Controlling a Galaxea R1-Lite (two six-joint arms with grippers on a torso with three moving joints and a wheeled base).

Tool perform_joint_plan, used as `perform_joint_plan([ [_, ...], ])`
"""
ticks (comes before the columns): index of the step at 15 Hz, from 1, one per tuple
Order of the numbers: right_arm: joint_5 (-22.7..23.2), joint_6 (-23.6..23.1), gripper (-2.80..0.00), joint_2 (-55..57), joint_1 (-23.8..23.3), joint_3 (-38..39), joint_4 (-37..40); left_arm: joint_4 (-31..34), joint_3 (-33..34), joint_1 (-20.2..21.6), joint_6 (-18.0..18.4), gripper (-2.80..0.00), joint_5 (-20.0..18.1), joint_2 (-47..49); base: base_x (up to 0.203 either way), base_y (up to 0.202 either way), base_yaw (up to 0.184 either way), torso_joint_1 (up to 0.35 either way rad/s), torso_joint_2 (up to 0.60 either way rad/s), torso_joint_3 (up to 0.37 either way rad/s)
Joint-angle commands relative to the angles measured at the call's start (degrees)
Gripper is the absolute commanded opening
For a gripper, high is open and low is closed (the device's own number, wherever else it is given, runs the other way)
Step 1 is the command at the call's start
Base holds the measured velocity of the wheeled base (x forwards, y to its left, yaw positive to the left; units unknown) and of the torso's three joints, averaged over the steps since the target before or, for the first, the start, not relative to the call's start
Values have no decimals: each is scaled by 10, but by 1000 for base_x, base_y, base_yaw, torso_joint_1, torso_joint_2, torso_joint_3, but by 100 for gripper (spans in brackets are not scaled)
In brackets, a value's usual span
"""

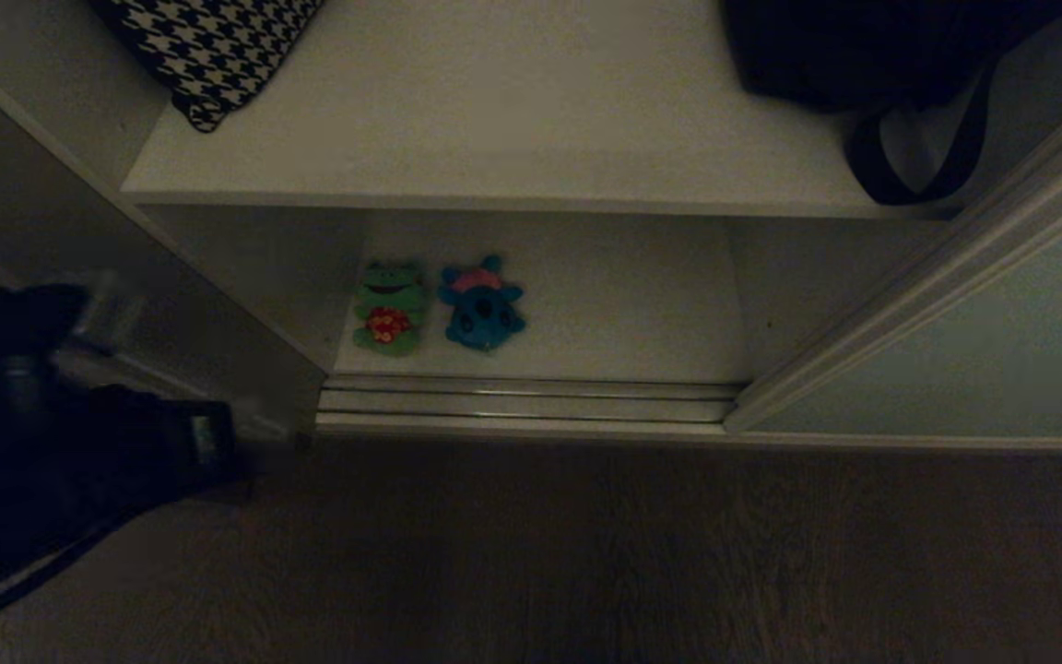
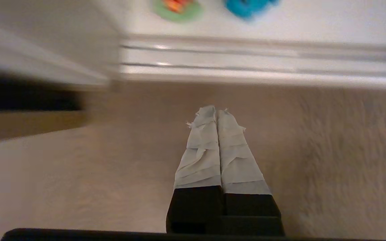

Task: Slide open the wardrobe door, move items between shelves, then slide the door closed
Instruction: Close the door

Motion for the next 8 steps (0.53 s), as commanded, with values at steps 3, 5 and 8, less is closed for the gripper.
perform_joint_plan([
  [3, -1, 0, -280, -1, 0, 0, -1, 82, 49, 83, 14, -280, -44, -286, 0, 0, 0, 0, 0, 0],
  [5, 0, 0, -280, -1, 0, 0, 0, 142, 66, 130, 20, -280, -80, -387, 0, 0, 0, 0, 0, 0],
  [8, 0, 0, -280, -1, 0, 0, 0, 196, 127, 186, 50, -280, -130, -511, 0, 0, 0, 0, 0, 0],
])
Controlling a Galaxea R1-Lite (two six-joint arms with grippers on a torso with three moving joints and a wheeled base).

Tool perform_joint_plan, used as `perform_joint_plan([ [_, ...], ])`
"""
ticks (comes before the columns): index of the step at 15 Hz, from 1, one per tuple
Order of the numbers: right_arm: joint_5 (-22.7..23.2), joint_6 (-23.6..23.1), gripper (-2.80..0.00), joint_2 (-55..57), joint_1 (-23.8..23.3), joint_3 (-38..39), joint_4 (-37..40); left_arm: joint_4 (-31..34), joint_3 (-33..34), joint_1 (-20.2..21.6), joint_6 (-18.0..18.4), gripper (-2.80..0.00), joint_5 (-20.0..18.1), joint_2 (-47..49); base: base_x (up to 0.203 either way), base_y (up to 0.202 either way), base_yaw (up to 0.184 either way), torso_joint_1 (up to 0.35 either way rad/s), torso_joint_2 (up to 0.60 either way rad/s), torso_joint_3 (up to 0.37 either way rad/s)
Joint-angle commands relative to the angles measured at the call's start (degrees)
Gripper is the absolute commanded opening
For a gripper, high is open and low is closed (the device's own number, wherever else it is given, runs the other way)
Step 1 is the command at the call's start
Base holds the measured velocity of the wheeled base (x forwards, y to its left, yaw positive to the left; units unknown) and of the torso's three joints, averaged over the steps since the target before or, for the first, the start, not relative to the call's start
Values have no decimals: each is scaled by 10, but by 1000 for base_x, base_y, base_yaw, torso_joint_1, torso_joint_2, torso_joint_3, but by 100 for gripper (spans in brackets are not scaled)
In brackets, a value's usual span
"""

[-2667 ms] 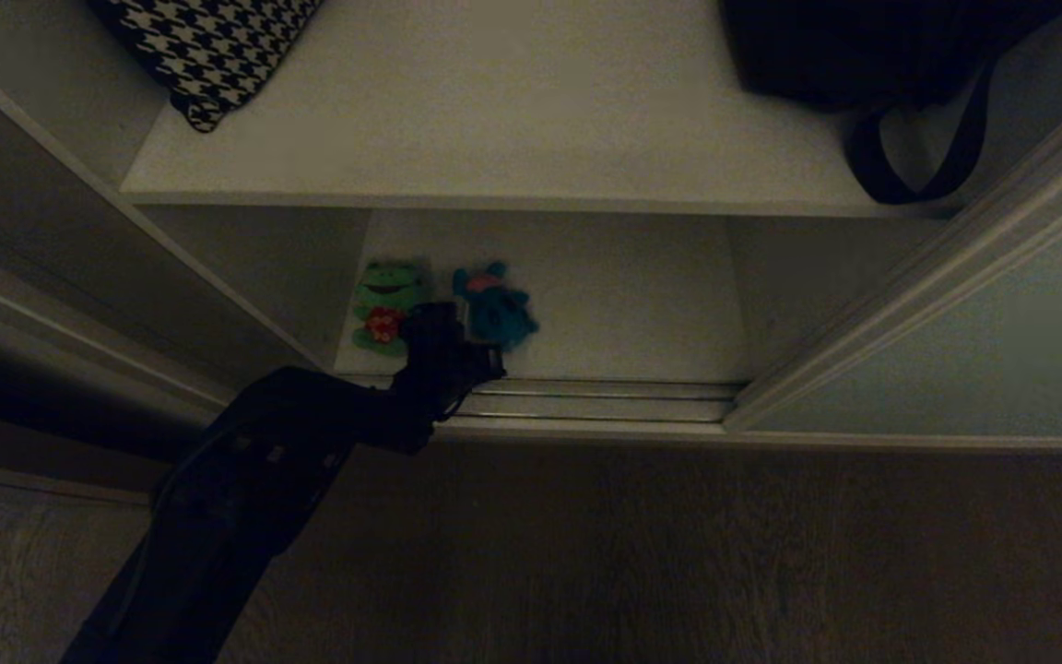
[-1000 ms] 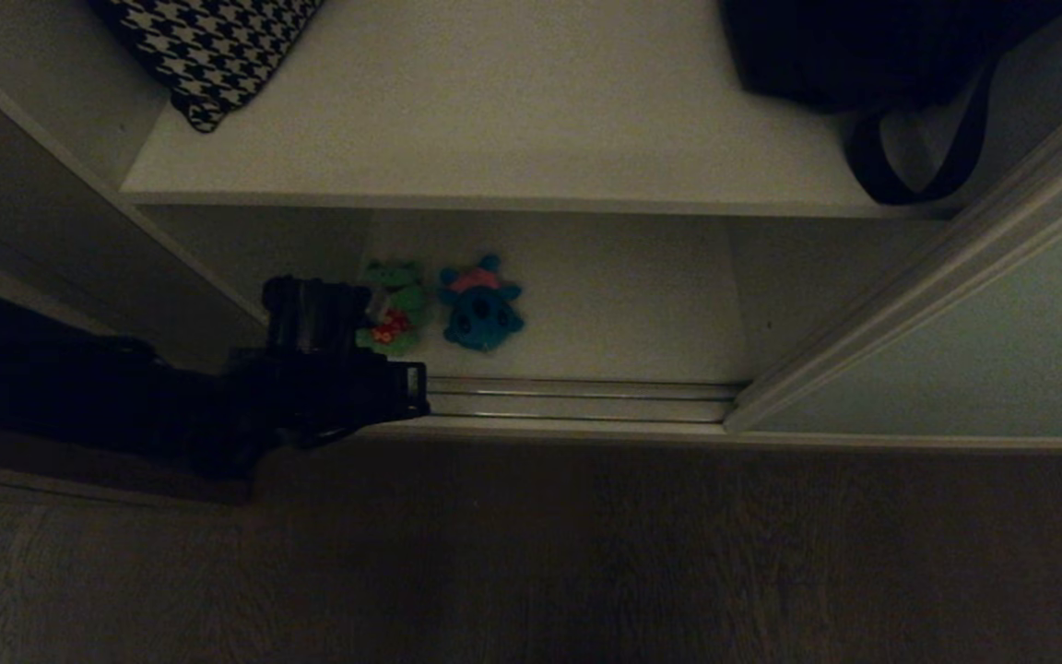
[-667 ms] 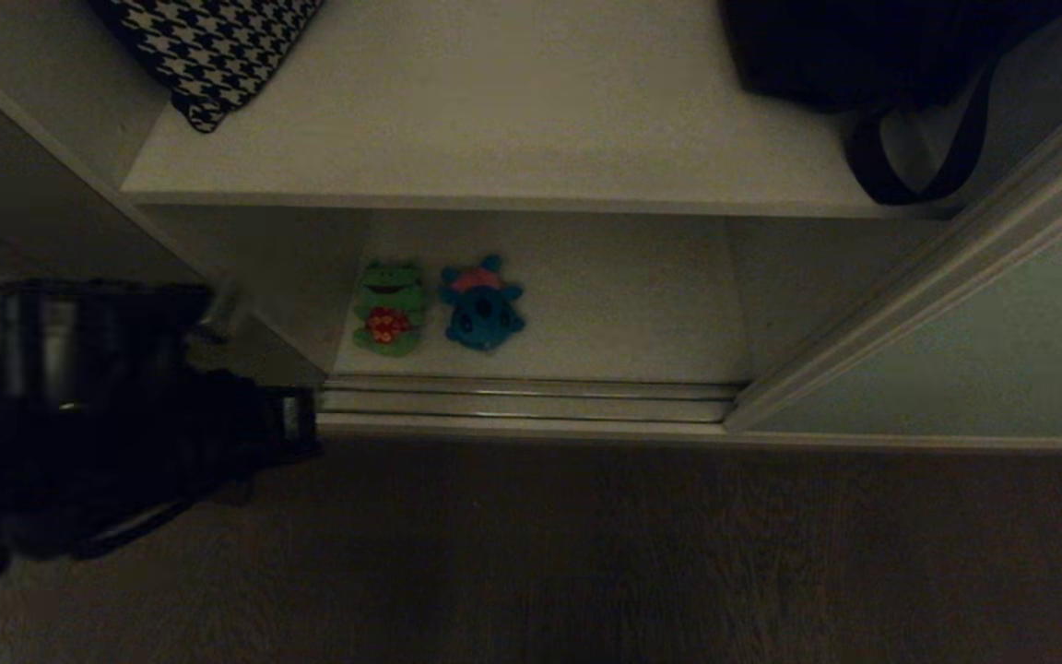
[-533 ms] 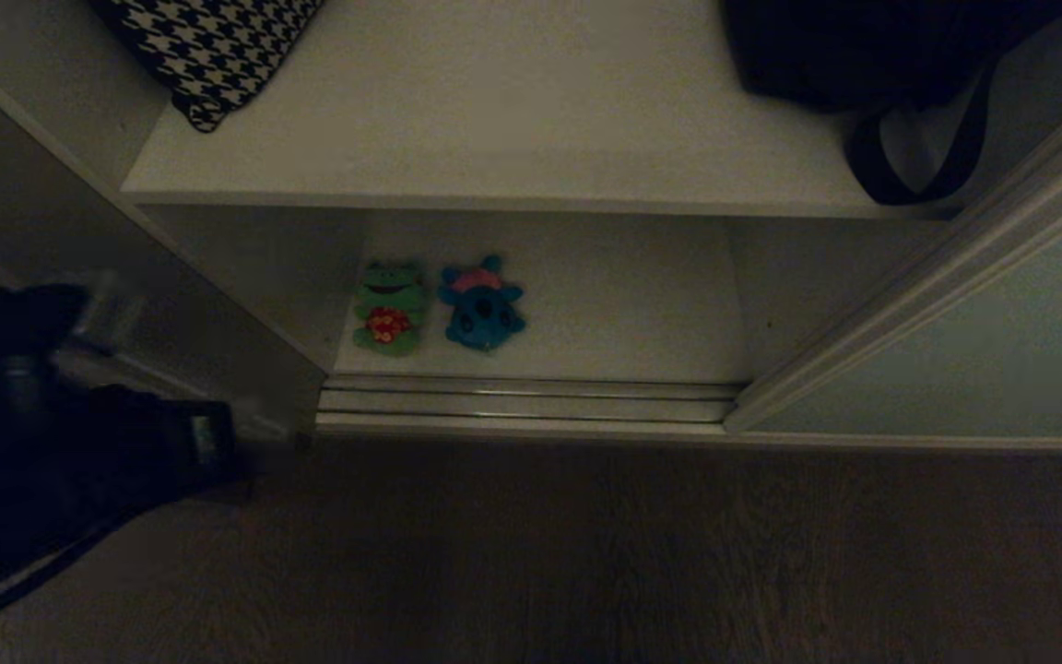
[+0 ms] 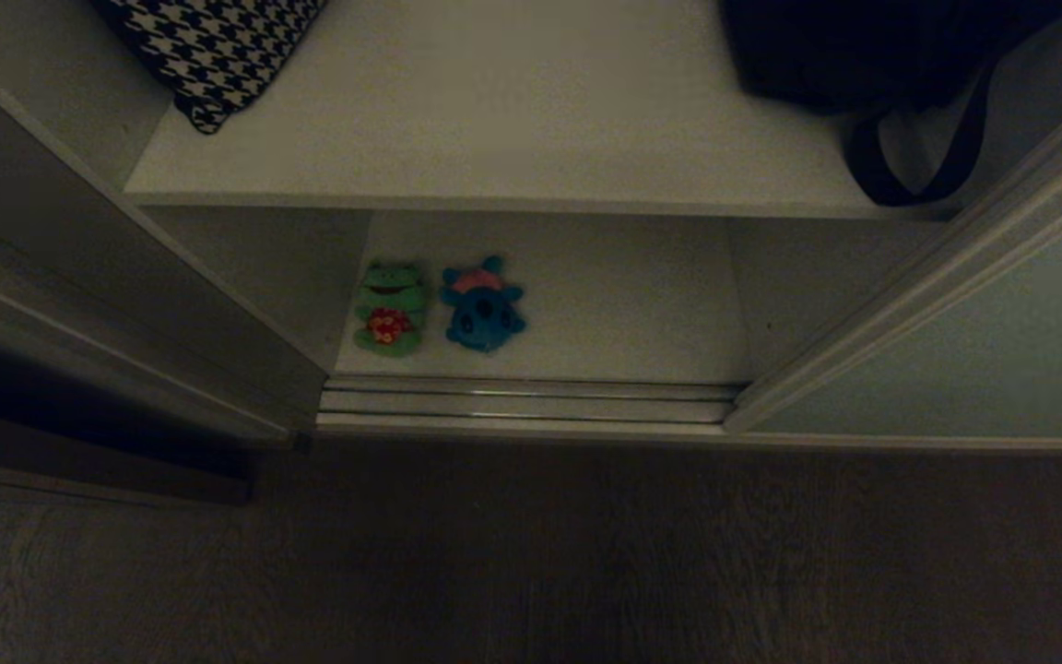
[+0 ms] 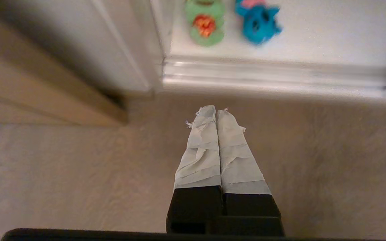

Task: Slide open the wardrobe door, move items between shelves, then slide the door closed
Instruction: Close the door

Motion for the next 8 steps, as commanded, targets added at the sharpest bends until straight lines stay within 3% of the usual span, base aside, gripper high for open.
perform_joint_plan([
  [1, 1, 0, -280, -1, 0, 0, -1, -1, 51, 26, 15, -280, -2, -90, 0, 0, 0, 0, 0, 0],
  [8, 1, 0, -280, -1, 0, 0, -1, -48, 191, -7, 48, -280, 35, -176, 0, 0, 0, 0, 0, 0],
])
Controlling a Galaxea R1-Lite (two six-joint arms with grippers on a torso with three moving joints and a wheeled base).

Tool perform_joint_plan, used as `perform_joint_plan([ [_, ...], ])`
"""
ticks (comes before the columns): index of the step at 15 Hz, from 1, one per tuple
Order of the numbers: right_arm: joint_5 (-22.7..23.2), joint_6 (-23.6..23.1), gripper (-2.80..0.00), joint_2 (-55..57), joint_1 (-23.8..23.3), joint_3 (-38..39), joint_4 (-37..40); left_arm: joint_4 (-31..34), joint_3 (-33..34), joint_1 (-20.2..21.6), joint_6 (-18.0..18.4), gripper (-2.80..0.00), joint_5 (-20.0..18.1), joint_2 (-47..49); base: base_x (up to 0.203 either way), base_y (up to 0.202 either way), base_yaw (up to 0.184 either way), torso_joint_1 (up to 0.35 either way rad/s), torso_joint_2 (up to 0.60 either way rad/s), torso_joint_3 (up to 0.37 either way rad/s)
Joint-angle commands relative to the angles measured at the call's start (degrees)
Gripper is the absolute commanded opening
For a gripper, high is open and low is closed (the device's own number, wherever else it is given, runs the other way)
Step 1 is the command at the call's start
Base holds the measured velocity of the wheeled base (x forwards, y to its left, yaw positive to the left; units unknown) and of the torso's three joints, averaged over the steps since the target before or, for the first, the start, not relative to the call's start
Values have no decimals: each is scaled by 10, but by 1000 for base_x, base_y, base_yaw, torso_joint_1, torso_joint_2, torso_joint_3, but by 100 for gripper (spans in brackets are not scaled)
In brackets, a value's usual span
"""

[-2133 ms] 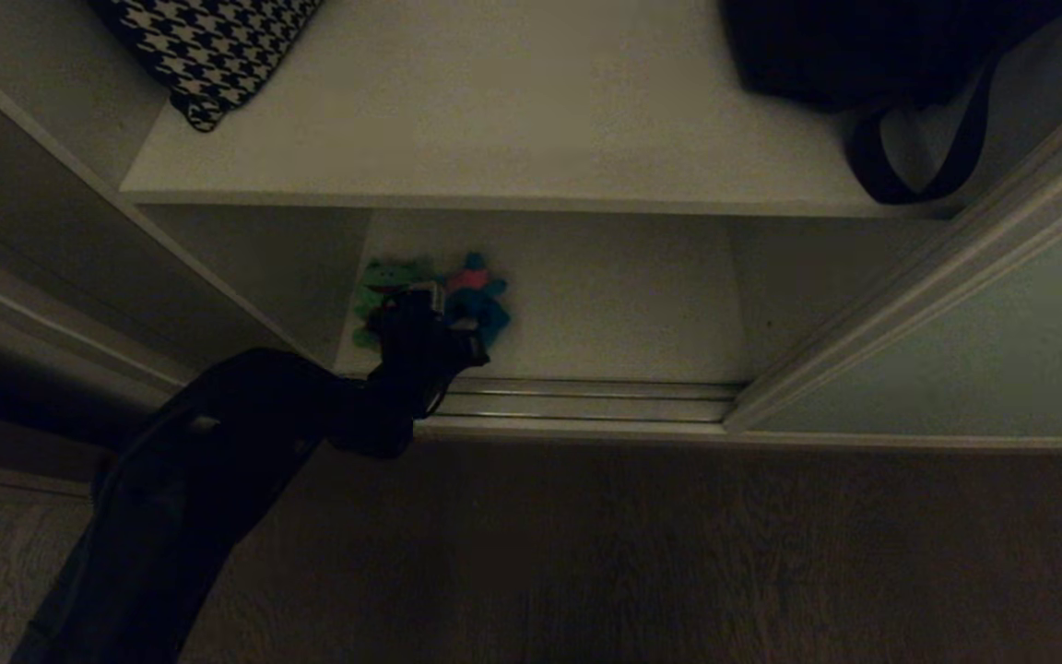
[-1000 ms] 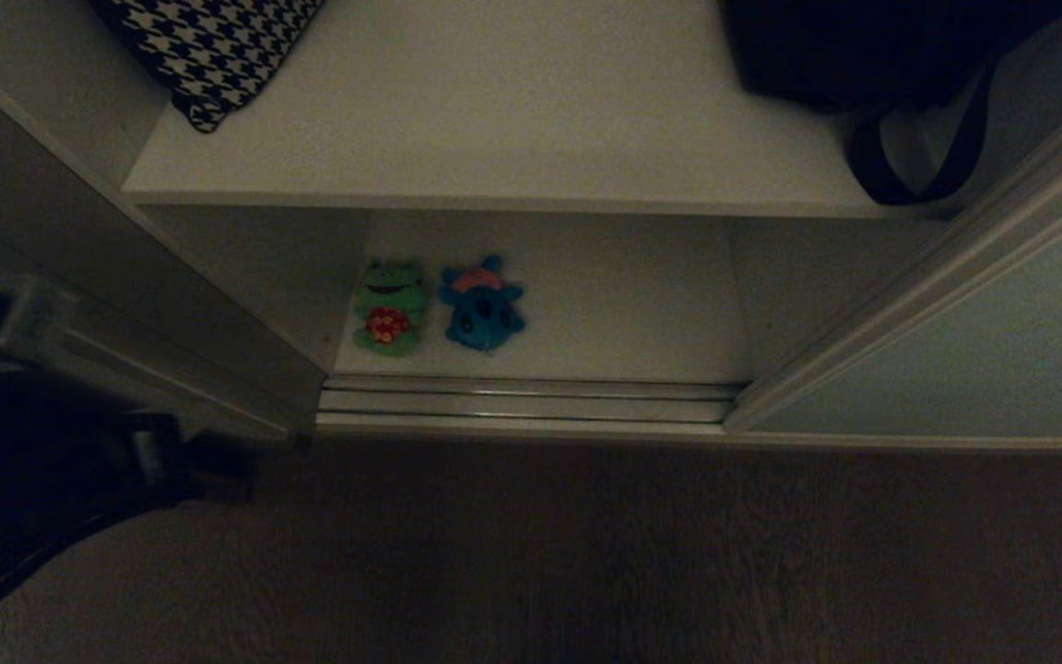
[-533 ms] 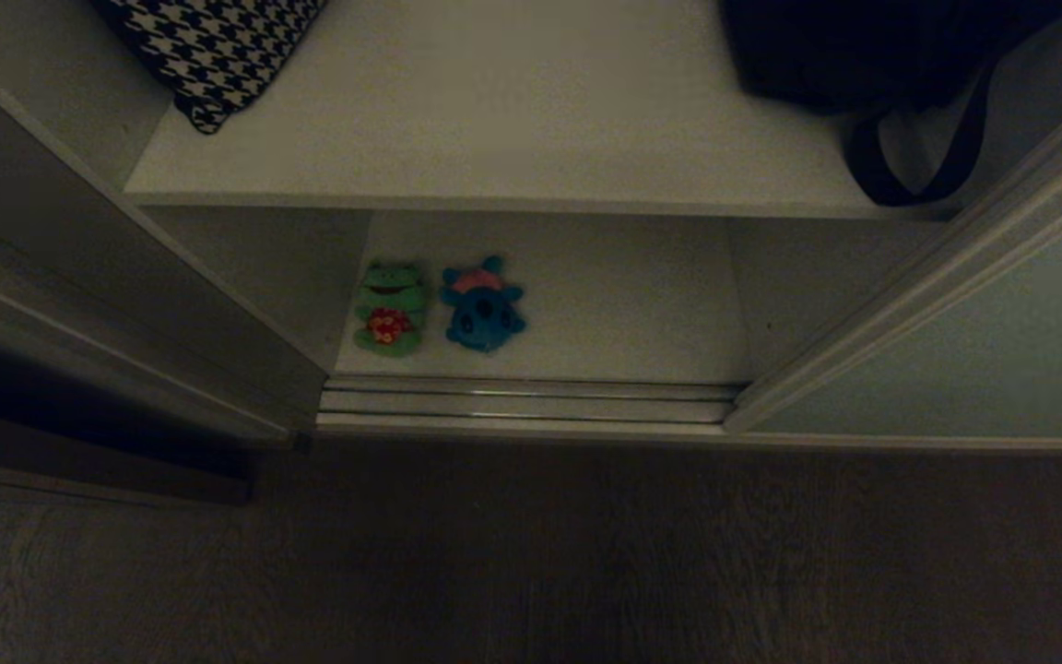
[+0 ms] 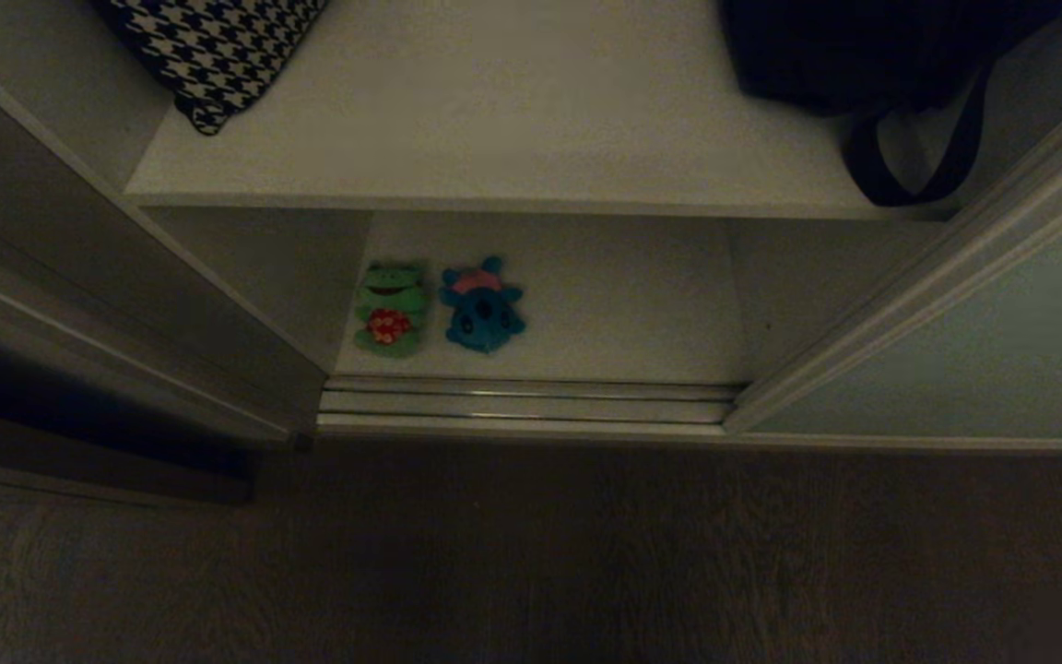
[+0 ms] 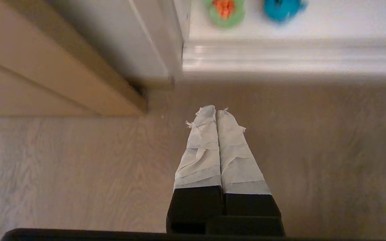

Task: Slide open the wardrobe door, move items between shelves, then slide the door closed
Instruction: Close the door

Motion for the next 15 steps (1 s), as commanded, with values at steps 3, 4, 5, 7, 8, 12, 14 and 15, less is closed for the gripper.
perform_joint_plan([
  [3, 0, 0, -280, -1, 0, 0, 0, 6, 53, -10, 13, -280, -2, -114, 0, 0, 0, 0, 0, 0],
  [4, 0, 0, -280, -1, 0, 0, 0, 16, 60, -11, 4, -280, -5, -110, 0, 0, 0, 0, 0, 0],
  [5, 0, 0, -280, -1, 0, 0, 1, 40, 61, -12, -13, -280, -6, -108, 0, 0, 0, 0, 0, 0],
  [7, 0, 0, -280, -1, 0, 0, 0, 50, 58, -12, -26, -280, -6, -107, 0, 0, 0, 0, 0, 0],
  [8, 0, 0, -280, -1, 0, 0, 0, 47, 59, -12, -20, -280, -6, -107, 0, 0, 0, 0, 0, 0],
  [12, 0, 0, -280, -1, 0, 0, 0, 41, 61, -12, -17, -280, -5, -107, 0, 0, 0, 0, 0, 0],
  [14, 0, 0, -280, -1, 0, 0, 0, 37, 63, -12, -26, -280, -4, -107, 0, 0, 0, 0, 0, 0],
  [15, 0, 0, -280, -1, 0, 0, 0, 38, 62, -12, -27, -280, 2, -107, 0, 0, 0, 0, 0, 0],
])
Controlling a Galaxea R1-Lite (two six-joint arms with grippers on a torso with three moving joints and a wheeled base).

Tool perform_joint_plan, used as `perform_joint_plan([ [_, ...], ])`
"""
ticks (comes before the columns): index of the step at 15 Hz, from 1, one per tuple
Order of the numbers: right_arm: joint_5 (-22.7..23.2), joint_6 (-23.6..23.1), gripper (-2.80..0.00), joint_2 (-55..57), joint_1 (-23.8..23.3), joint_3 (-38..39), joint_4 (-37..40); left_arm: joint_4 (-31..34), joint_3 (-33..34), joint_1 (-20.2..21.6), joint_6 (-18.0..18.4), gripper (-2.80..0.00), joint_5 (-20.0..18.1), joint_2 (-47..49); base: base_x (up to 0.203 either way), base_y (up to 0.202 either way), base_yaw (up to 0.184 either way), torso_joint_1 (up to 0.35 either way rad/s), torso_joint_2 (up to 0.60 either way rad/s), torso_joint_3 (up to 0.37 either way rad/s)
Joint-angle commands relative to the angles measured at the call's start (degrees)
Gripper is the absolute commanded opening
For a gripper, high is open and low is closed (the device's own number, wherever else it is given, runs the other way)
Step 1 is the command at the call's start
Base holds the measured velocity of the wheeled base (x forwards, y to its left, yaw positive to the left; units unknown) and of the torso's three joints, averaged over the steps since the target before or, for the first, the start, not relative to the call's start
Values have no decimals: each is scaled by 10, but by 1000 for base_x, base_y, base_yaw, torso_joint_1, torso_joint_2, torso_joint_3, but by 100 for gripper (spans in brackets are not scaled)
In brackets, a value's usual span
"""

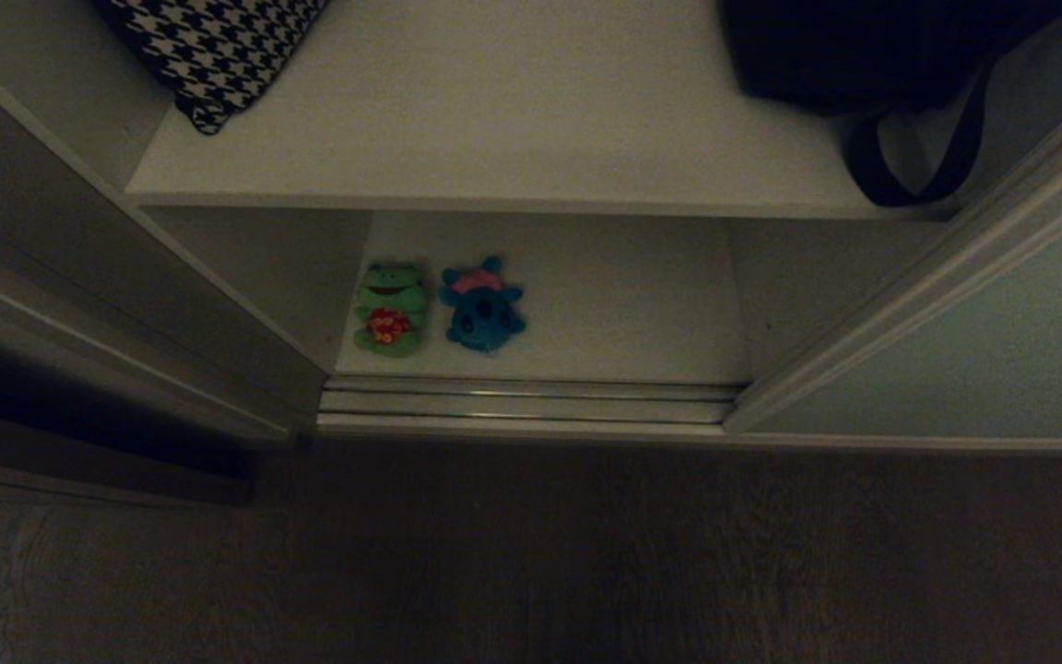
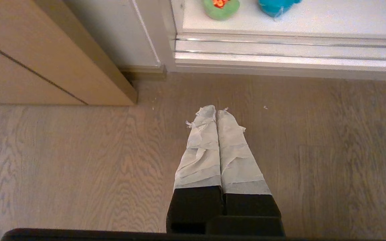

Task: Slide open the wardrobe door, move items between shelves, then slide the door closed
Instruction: Close the door

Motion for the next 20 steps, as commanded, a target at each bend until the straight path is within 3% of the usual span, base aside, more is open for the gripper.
perform_joint_plan([
  [1, 0, 0, -280, -1, 0, 0, 0, 0, 1, 0, -2, -280, 1, 3, 0, 0, 0, 0, 0, 0],
  [5, 1, 0, -280, -1, 0, 0, 0, 2, 1, 0, 16, -280, -2, 3, 0, 0, 0, 3, 0, 40],
  [20, 0, 0, -280, -1, 0, 0, 0, 5, -1, 0, 8, -280, -2, 3, 0, 0, 0, 3, 2, 195],
])
